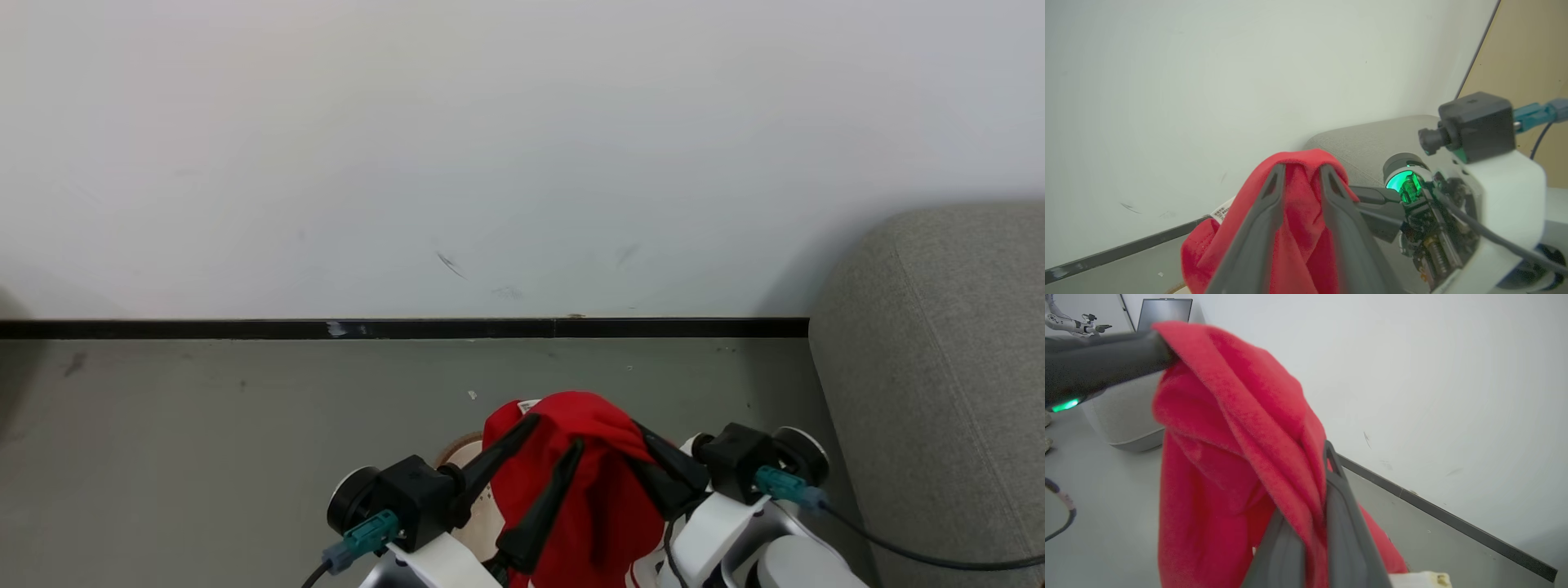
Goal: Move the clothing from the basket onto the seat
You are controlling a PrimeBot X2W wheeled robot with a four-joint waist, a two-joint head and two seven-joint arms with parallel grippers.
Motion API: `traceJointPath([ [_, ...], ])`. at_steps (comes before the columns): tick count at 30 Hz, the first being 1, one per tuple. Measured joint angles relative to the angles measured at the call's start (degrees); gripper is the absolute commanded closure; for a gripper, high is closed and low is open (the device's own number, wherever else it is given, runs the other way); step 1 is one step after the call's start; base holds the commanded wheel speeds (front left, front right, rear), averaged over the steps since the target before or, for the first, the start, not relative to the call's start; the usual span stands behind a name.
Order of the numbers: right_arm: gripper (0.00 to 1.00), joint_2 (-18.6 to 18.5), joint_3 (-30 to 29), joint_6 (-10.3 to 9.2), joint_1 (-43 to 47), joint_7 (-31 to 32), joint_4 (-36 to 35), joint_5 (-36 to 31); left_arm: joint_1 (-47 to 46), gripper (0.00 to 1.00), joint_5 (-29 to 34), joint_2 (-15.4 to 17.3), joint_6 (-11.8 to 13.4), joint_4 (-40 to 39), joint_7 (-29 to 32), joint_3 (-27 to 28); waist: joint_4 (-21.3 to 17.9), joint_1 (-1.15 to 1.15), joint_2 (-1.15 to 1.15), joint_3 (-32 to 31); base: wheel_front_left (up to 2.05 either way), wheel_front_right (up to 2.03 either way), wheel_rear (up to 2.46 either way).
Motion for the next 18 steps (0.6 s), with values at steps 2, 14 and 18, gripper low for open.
traceJointPath([
  [2, 1.0, -0.27, -1.86, 0.0, 0.06, 0.0, -0.44, 0.0, 0.01, 0.0, 0.32, 0.29, 0.0, -0.22, -0.01, -0.03, -0.25, 0.0, 0.0, 0.07, 0.0, 0.0, 0.0],
  [14, 1.0, -2.3, -11.5, 0.0, 3.09, 0.0, -5.49, -0.7, 1.02, 0.0, 0.73, 0.88, -0.55, -0.21, -1.53, -1.83, -2.48, 0.0, 0.0, 0.62, 0.0, 0.0, 0.0],
  [18, 1.0, -2.36, -13.32, 0.0, 4.83, 0.0, -7.01, -0.96, 1.04, 0.0, 0.69, 0.96, -0.62, 0.33, -2.1, -2.42, -3.51, 0.0, 0.0, 0.77, 0.0, 0.0, 0.0],
])
